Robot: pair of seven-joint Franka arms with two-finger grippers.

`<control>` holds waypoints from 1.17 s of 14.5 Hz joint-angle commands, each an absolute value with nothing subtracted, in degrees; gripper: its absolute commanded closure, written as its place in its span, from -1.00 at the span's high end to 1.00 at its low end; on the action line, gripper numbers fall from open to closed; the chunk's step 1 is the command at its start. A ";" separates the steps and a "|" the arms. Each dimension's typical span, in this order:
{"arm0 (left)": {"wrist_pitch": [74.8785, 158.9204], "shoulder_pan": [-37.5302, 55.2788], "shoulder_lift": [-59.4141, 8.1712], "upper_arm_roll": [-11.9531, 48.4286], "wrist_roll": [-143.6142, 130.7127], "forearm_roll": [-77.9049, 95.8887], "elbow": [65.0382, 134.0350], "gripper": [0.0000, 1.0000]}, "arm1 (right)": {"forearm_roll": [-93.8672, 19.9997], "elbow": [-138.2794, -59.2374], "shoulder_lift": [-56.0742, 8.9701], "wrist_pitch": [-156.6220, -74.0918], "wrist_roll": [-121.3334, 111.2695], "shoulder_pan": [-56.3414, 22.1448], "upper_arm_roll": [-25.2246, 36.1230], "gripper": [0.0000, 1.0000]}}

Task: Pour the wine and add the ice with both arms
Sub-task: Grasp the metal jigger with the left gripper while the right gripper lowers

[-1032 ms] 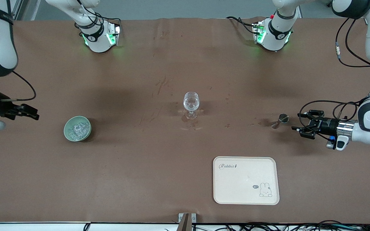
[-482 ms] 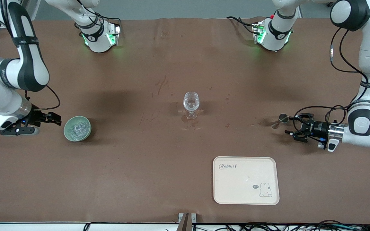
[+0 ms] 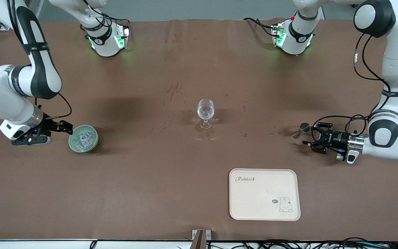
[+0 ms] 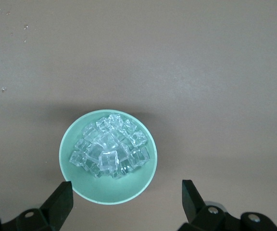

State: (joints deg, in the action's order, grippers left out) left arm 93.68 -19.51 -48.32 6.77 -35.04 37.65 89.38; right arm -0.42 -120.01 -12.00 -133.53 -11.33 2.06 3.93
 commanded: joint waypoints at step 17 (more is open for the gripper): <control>92.64 -19.34 -48.52 8.70 -34.80 38.85 90.97 0.06 | -0.09 -127.79 -18.98 -149.15 -11.60 -0.09 3.08 0.46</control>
State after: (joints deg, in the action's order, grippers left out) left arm 93.14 -19.30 -48.47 8.78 -34.99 37.66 91.01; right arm -0.42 -126.46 -19.14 -147.91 -11.52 0.27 2.88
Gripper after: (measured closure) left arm 0.471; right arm 0.233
